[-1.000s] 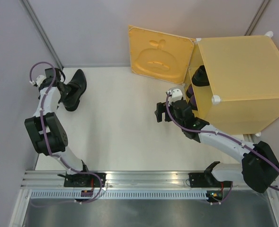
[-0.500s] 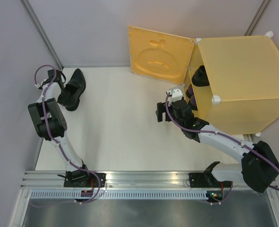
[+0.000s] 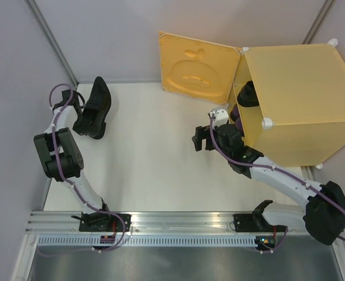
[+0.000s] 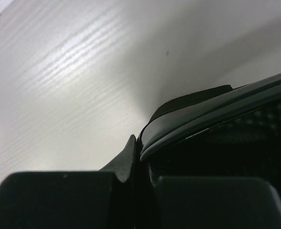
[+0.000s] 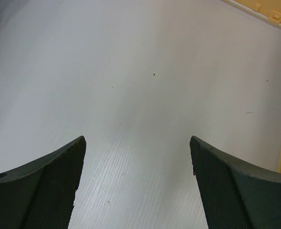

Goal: Place and organize the shoes in the shoe cabinet

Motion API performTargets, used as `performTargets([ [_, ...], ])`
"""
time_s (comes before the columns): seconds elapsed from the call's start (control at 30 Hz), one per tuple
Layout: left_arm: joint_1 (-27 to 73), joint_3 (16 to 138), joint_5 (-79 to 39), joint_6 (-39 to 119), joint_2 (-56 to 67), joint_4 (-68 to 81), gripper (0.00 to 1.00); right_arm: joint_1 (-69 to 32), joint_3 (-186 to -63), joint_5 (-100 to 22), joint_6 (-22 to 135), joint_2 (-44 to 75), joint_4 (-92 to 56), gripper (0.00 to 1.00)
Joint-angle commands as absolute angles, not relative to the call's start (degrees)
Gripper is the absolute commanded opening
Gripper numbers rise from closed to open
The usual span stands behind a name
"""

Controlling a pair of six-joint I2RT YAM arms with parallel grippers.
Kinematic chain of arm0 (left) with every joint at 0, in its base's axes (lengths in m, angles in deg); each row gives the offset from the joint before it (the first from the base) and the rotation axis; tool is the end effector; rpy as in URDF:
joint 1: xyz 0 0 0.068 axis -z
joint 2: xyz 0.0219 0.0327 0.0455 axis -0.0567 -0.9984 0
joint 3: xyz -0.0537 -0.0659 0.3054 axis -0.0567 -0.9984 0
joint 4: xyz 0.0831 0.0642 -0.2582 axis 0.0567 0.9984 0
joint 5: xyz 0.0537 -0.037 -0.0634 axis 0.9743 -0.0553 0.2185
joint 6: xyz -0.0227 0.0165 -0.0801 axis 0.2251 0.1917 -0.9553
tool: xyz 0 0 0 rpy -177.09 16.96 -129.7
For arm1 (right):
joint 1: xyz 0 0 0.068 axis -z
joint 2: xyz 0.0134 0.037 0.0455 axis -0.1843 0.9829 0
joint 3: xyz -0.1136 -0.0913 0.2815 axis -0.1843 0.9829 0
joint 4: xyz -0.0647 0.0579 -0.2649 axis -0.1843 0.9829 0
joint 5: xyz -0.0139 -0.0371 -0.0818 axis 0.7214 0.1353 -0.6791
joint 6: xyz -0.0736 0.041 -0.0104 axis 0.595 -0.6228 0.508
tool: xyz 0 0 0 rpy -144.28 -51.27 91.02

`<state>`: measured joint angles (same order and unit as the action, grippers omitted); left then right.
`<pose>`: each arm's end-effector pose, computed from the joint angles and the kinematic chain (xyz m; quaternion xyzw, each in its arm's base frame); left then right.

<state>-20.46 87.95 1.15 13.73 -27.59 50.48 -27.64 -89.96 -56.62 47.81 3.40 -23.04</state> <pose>0.4125 0.1452 0.2130 -0.4716 0.8531 0.0735 0.2107 0.2479 0.1784 0.2754 -0.1169 0.8246 0.1792 0.5238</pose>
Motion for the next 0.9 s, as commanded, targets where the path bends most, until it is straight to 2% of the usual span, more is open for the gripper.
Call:
performTargets([
  [0.0,-16.4,86.1,-2.8,16.7,-18.3,48.5,0.02,-27.7,-92.2,-57.0,47.3,0.0,-20.2,0.93],
  [0.37,9.7,71.7,3.2,12.1,-4.0,48.8,0.02,-27.8,-93.6,-57.7,47.6,-10.0,-12.1,0.93],
  [0.6,26.1,68.5,6.8,6.8,-5.8,48.9,0.02,-27.7,-93.4,-58.2,46.5,-14.6,-8.1,0.93],
  [0.87,38.4,71.5,9.1,2.2,-13.7,49.7,0.03,-27.7,-94.2,-58.4,46.1,-16.1,-4.7,0.93],
])
